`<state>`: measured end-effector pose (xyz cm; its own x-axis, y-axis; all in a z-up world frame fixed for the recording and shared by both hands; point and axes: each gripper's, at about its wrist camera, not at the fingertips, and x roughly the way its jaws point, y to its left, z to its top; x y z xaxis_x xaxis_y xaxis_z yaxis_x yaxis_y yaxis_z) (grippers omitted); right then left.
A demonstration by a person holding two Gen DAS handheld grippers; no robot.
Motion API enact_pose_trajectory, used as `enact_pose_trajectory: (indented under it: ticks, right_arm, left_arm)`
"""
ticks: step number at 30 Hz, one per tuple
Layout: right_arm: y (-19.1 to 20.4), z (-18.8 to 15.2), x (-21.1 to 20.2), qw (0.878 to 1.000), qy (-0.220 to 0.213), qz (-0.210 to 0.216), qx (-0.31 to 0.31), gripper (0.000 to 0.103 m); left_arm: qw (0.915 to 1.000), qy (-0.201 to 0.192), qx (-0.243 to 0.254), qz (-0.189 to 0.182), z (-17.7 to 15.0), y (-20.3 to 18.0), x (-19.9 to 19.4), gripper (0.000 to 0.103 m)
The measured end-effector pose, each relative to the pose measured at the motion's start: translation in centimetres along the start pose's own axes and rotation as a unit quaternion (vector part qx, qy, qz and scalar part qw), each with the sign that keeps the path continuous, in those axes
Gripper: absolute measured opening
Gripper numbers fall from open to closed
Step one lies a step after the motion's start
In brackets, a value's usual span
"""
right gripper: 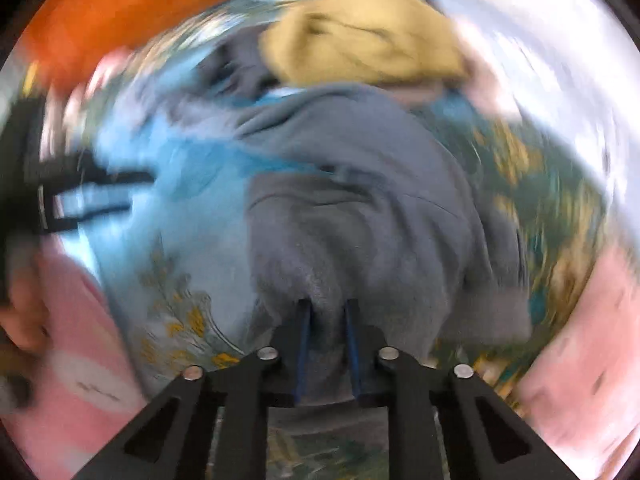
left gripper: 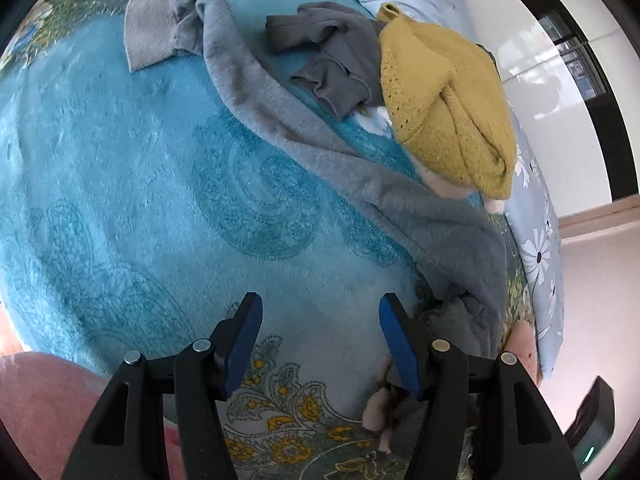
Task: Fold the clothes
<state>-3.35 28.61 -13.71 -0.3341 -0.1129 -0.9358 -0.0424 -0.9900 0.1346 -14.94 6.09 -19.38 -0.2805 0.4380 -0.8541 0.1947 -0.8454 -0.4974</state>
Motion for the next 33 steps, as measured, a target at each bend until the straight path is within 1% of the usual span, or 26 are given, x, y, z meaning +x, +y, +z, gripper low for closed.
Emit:
enact_pose_trajectory:
  ticks: [2, 4, 5, 6, 8, 9, 11, 13, 14, 15, 16, 17, 18, 19, 20, 22, 24, 25, 27, 28, 29, 30, 31, 32, 33]
  right_arm:
    - [-2.7, 0.2, -1.0, 0.995, -0.010, 0.060, 0.075, 0.014]
    - [-3.7, 1.1, -1.9, 0.984, -0.023, 0.130, 0.119, 0.013]
    - [-3.4, 1.6, -2.4, 0.979, -0.032, 0.158, 0.125, 0.013]
    - [-3.0, 2.4, -3.3, 0.969, -0.049, 0.204, 0.128, 0.013]
    - [-2.5, 3.7, -5.2, 0.942, -0.080, 0.296, 0.135, 0.012]
    - [-2.4, 4.1, -6.1, 0.925, -0.102, 0.340, 0.137, 0.012]
    - [-3.6, 4.3, -8.2, 0.885, -0.146, 0.416, 0.148, 0.012]
    - [-5.5, 4.2, -10.1, 0.840, -0.187, 0.483, 0.161, 0.012]
    - [-6.8, 3.7, -10.2, 0.833, -0.199, 0.488, 0.168, 0.012]
    - [-8.1, 3.2, -10.3, 0.826, -0.212, 0.493, 0.174, 0.012]
    - [-9.6, 2.3, -9.9, 0.831, -0.217, 0.477, 0.187, 0.012]
    - [-11.2, 1.0, -8.7, 0.854, -0.209, 0.431, 0.206, 0.012]
    - [-12.8, -0.4, -7.5, 0.874, -0.200, 0.383, 0.225, 0.012]
    - [-14.3, -1.8, -5.7, 0.901, -0.167, 0.310, 0.254, 0.012]
    - [-15.6, -3.4, -4.1, 0.906, -0.137, 0.281, 0.285, 0.012]
    - [-18.2, -6.4, -0.9, 0.909, -0.077, 0.220, 0.345, 0.012]
    - [-19.3, -8.8, -0.2, 0.915, -0.060, 0.168, 0.363, 0.013]
    - [-19.6, -9.1, -0.4, 0.916, -0.060, 0.158, 0.364, 0.015]
    - [-20.4, -9.2, -1.5, 0.918, -0.067, 0.137, 0.367, 0.015]
    - [-20.6, -9.0, -2.4, 0.920, -0.079, 0.126, 0.363, 0.016]
    - [-20.7, -8.8, -3.3, 0.922, -0.090, 0.115, 0.360, 0.019]
    - [-20.4, -7.8, -4.7, 0.928, -0.108, 0.095, 0.343, 0.021]
    - [-19.5, -7.0, -5.6, 0.936, -0.119, 0.098, 0.317, 0.022]
    - [-18.5, -6.2, -6.5, 0.943, -0.130, 0.100, 0.291, 0.023]
    - [-17.3, -5.1, -6.7, 0.950, -0.127, 0.113, 0.261, 0.026]
  left_arm:
    - [0.9998, 0.004, -0.015, -0.014, 0.1, 0.6, 0.0, 0.062]
    - [0.9989, 0.008, -0.034, -0.030, 0.1, 1.2, 0.1, 0.062]
    - [0.9984, 0.010, -0.042, -0.037, 0.1, 1.4, 0.0, 0.062]
    - [0.9975, 0.008, -0.052, -0.048, 0.1, 1.8, -0.2, 0.062]
    - [0.9947, 0.003, -0.073, -0.072, 0.2, 2.5, -0.6, 0.062]
    - [0.9935, -0.003, -0.077, -0.084, 0.2, 2.6, -0.8, 0.062]
    - [0.9921, -0.017, -0.078, -0.097, 0.2, 2.7, -1.4, 0.062]
    - [0.9909, -0.031, -0.077, -0.107, 0.1, 2.6, -2.0, 0.062]
    - [0.9908, -0.032, -0.077, -0.107, 0.2, 2.5, -2.0, 0.063]
    - [0.9909, -0.031, -0.077, -0.106, 0.2, 2.5, -2.0, 0.067]
    - [0.9910, -0.030, -0.078, -0.105, 0.3, 2.5, -1.9, 0.067]
    - [0.9912, -0.026, -0.078, -0.103, 0.3, 2.4, -1.8, 0.067]
    - [0.9916, -0.022, -0.077, -0.101, 0.4, 2.3, -1.6, 0.067]
    - [0.9923, -0.019, -0.073, -0.098, 0.4, 2.2, -1.4, 0.067]
    - [0.9930, -0.017, -0.069, -0.095, 0.3, 2.0, -1.3, 0.067]
    - [0.9943, -0.012, -0.059, -0.088, 0.3, 1.6, -1.0, 0.067]
    - [0.9960, -0.005, -0.044, -0.077, 0.2, 1.0, -0.7, 0.067]
    - [0.9968, 0.002, -0.037, -0.071, 0.1, 0.5, -0.4, 0.067]
    - [0.9983, 0.016, -0.018, -0.054, -0.2, -0.7, 0.3, 0.067]
    - [0.9990, 0.020, 0.003, -0.040, -0.4, -1.7, 0.6, 0.067]
    - [0.9990, 0.021, 0.023, -0.031, -0.7, -2.6, 0.8, 0.067]
    - [0.9986, 0.021, 0.043, -0.022, -1.0, -3.4, 1.1, 0.067]
    - [0.9979, 0.026, 0.052, -0.029, -1.4, -4.1, 1.4, 0.067]
    - [0.9972, 0.034, 0.050, -0.045, -1.7, -4.6, 1.8, 0.067]
    - [0.9956, 0.051, 0.040, -0.068, -2.1, -4.9, 2.5, 0.067]
